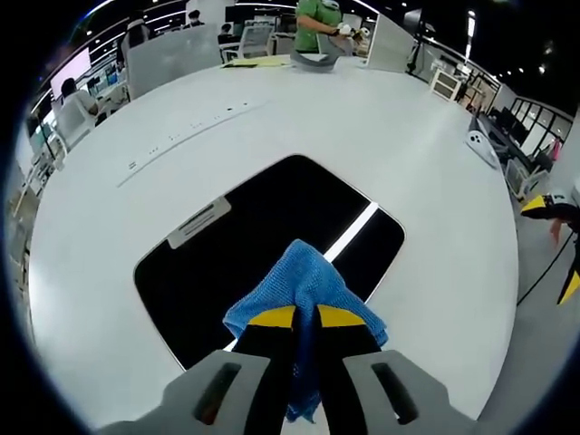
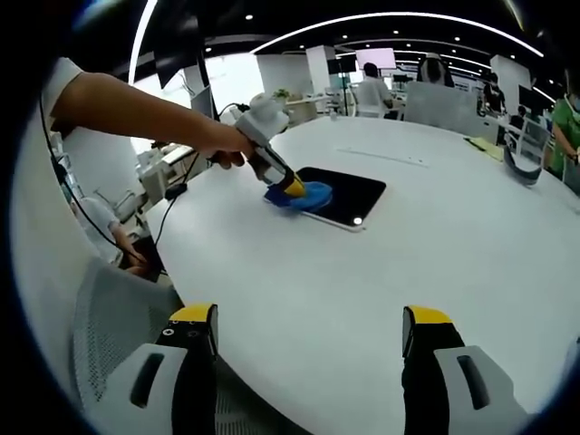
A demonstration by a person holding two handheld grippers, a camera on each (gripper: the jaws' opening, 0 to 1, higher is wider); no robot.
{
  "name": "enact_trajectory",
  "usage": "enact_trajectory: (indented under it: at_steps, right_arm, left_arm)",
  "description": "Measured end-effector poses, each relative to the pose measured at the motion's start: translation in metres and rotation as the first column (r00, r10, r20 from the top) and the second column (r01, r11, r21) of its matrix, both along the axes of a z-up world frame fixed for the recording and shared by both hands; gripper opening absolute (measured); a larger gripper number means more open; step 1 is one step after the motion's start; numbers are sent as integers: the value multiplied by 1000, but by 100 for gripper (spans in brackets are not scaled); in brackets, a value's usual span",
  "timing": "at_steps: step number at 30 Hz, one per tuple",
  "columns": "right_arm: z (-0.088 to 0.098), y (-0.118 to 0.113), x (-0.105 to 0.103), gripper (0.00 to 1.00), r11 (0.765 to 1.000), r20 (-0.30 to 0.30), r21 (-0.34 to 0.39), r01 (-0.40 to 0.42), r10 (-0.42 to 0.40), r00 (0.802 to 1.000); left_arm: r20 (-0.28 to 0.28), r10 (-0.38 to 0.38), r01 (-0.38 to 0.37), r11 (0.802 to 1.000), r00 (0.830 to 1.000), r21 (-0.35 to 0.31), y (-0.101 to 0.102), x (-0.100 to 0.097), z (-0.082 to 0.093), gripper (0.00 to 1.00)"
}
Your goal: Wipe the mirror surface with the cleaning cloth until all visible marks leave the cleaned area.
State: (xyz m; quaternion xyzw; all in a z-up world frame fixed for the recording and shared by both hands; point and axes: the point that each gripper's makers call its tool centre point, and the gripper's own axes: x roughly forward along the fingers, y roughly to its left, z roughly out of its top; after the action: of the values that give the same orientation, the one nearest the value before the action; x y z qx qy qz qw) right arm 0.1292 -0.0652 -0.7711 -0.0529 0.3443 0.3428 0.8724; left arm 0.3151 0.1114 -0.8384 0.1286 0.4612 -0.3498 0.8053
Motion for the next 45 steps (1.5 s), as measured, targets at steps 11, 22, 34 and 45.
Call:
enact_trajectory:
  at_steps: [11, 22, 34, 45]
  right_arm:
    - [-2, -1, -3, 83, 1000, -8, -4, 4, -4, 1000]
    - [1, -4, -3, 83, 1000, -5, -6, 12, -12, 1000]
    - [3, -2, -1, 83, 1000, -3, -19, 4, -4, 1000]
    - [5, -1, 1, 83, 1000, -2, -26, 10, -10, 1000]
  left_arm:
    - [1, 13, -13, 1000, 1000, 2, 1, 4, 0, 5]
    - [5, 12, -12, 1000, 1000, 9, 1, 9, 0, 6]
    - [21, 25, -26, 1000, 999, 8, 1, 16, 0, 6]
    - [30, 30, -31, 999, 999, 11, 3, 25, 0, 6]
